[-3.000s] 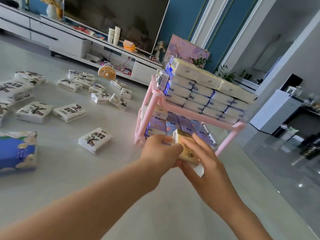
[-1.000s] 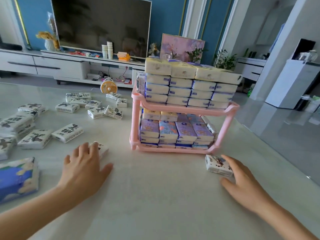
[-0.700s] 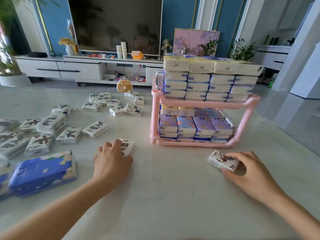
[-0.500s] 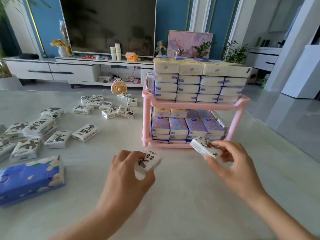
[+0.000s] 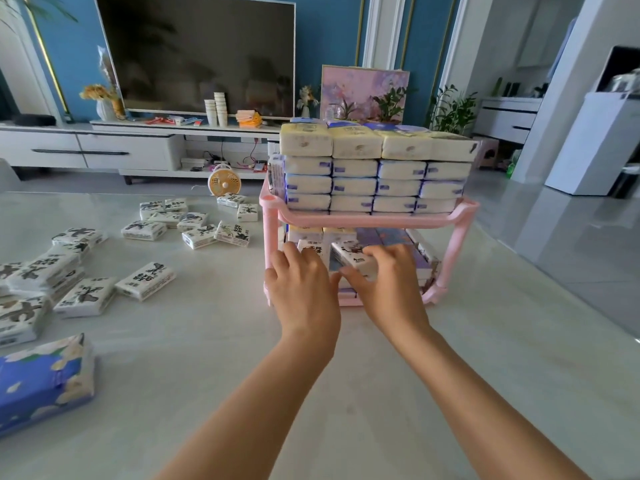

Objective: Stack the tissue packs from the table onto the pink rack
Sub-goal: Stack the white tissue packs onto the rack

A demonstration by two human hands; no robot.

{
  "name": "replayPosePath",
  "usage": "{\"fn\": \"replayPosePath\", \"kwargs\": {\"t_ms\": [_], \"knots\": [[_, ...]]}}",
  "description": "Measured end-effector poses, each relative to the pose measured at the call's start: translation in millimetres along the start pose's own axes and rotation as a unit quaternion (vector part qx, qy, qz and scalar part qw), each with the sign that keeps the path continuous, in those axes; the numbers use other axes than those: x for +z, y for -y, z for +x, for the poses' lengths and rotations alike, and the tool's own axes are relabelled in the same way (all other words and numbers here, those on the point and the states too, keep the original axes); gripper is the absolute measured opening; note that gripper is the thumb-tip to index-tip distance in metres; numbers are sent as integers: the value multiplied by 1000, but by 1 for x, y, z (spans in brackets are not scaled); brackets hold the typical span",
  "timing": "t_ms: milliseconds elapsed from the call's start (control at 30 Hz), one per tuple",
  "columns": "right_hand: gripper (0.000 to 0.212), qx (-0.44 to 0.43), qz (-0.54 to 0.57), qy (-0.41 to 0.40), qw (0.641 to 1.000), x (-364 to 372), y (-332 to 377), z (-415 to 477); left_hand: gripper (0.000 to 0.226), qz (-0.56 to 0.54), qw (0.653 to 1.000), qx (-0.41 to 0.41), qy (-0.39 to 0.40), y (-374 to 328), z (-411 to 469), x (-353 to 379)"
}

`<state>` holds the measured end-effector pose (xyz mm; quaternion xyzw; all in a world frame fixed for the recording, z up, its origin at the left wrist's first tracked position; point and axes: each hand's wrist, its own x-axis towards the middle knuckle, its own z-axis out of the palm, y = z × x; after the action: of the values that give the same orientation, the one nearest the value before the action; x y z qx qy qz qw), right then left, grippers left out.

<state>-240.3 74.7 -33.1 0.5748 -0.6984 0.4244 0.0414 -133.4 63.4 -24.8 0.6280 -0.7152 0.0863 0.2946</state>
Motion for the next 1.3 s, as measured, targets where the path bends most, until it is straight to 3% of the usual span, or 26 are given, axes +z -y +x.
{"fn": "replayPosePath", "kwargs": {"t_ms": [267,500,600,667,733,800,900,967,1100,1300], "knots": [[33,-82,-20,53,995,-2,-4,-2,26,74,984,126,-103,22,-3,20],[34,-99,-27,67,992,0,-3,7,33,107,979,156,-81,27,1,16],[37,-98,-32,68,992,0,-4,6,39,24,974,173,-142,36,-2,12],[38,-86,-18,67,994,-3,-4,5,39,-92,957,193,-197,47,-4,8],[43,-77,5,79,994,-4,-4,7,35,-205,941,163,-216,63,-2,3],[51,-71,9,113,991,-5,-4,11,48,-256,942,127,-175,79,4,2],[59,-72,26,152,985,-8,3,20,90,-301,952,61,1,91,13,3],[54,-42,70,180,980,-9,7,24,109,-354,930,18,95,88,17,6],[31,45,147,184,971,-3,11,36,120,-393,908,6,148,80,36,16],[40,82,45,200,975,8,11,49,126,-378,909,77,160,78,64,40]]}}
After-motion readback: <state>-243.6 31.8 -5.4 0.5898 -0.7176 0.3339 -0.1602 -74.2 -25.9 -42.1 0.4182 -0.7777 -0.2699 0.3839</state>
